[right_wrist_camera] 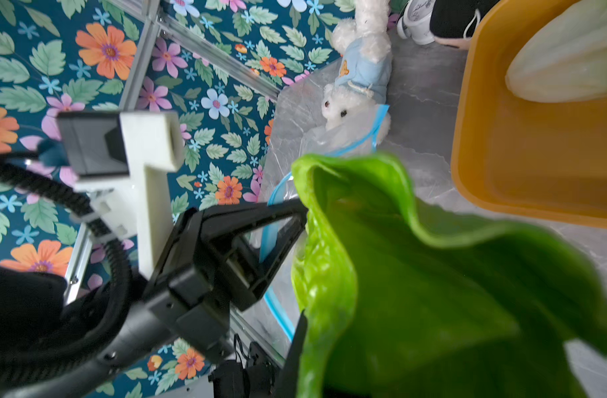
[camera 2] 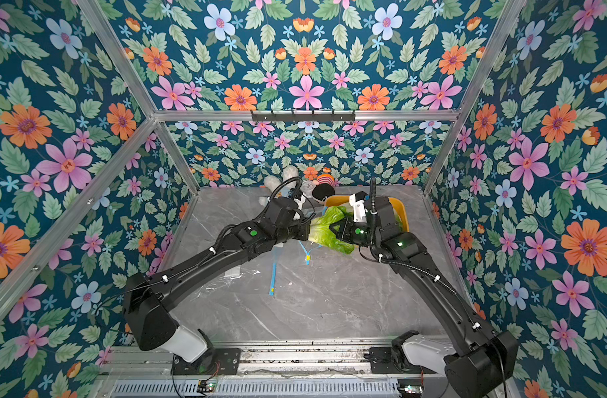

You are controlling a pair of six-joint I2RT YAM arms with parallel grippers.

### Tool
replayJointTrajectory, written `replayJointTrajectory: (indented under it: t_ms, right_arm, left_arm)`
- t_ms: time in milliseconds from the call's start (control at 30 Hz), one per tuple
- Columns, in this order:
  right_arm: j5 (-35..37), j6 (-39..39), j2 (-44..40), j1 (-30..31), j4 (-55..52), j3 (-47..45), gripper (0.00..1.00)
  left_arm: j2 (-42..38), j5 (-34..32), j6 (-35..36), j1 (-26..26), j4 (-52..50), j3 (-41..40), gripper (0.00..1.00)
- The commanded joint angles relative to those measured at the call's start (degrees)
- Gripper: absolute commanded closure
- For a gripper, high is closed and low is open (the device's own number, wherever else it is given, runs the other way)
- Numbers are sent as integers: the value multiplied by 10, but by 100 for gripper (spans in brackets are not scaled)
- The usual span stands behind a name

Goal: Put the chinese cabbages into a zipper bag and zip it
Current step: Place the Chinese cabbage in the zipper food storage bag.

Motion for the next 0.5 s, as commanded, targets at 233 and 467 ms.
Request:
replayJointTrajectory:
  t_ms: [233, 467]
  right_arm:
    - [22, 32, 40, 11, 73, -16, 100]
    - [27, 21, 33, 24, 72, -23, 100]
  left_arm:
    - [-28, 53, -24, -3, 38, -11, 100]
    - [-35, 46, -44, -3, 67, -16, 100]
